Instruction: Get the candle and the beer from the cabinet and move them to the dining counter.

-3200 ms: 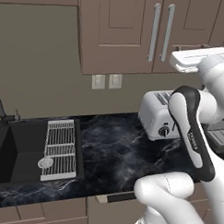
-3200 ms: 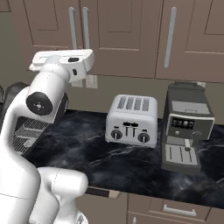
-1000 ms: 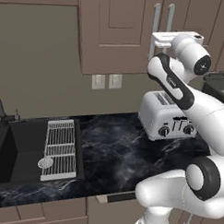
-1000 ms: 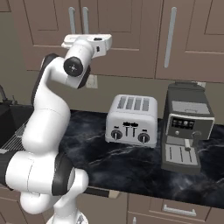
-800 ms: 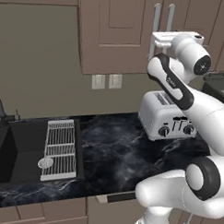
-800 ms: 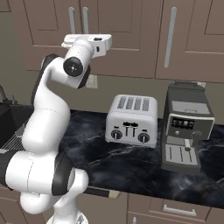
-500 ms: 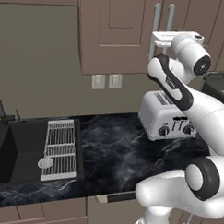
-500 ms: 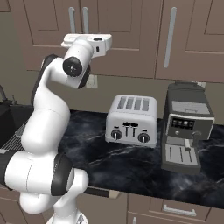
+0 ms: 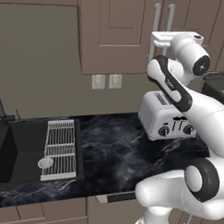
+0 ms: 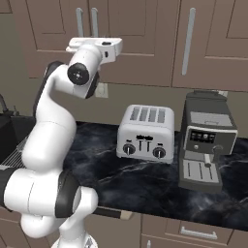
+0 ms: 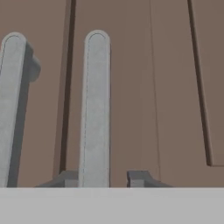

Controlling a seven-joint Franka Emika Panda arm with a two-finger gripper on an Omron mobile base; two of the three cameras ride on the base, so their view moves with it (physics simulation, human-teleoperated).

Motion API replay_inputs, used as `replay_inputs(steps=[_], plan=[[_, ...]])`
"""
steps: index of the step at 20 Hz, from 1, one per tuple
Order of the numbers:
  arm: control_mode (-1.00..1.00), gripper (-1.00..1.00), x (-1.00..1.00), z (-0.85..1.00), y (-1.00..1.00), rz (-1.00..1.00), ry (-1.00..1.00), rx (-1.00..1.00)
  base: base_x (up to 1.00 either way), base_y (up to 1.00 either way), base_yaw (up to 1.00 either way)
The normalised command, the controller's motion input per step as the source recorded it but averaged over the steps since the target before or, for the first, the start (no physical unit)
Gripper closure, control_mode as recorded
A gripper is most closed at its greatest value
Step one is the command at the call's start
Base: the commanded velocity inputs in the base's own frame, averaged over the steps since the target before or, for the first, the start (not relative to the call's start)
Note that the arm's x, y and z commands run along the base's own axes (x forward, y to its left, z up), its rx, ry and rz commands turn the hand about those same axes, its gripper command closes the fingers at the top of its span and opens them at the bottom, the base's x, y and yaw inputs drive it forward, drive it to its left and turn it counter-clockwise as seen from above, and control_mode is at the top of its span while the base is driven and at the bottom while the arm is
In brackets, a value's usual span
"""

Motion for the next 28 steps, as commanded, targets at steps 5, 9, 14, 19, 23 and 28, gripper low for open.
replay_inputs(steps=[5, 9, 14, 19, 23, 28], plan=[[-1.00, 1.00, 0.00, 0.00, 0.00, 0.00, 0.00, 0.00, 0.00, 0.00, 0.00], [-1.00, 1.00, 0.00, 0.00, 0.00, 0.00, 0.00, 0.00, 0.00, 0.00, 0.00], [-1.00, 1.00, -0.02, 0.00, -0.01, 0.00, 0.00, 0.00, 0.00, 0.00, 0.00], [-1.00, 1.00, -0.27, 0.00, -0.21, 0.00, 0.01, 0.00, 0.00, 0.00, 0.00], [-1.00, 1.00, -0.53, 0.00, -0.46, 0.00, 0.02, 0.00, 0.00, 0.00, 0.00], [-1.00, 1.00, -0.54, 0.00, -0.54, 0.00, 0.06, 0.00, 0.00, 0.00, 0.00]])
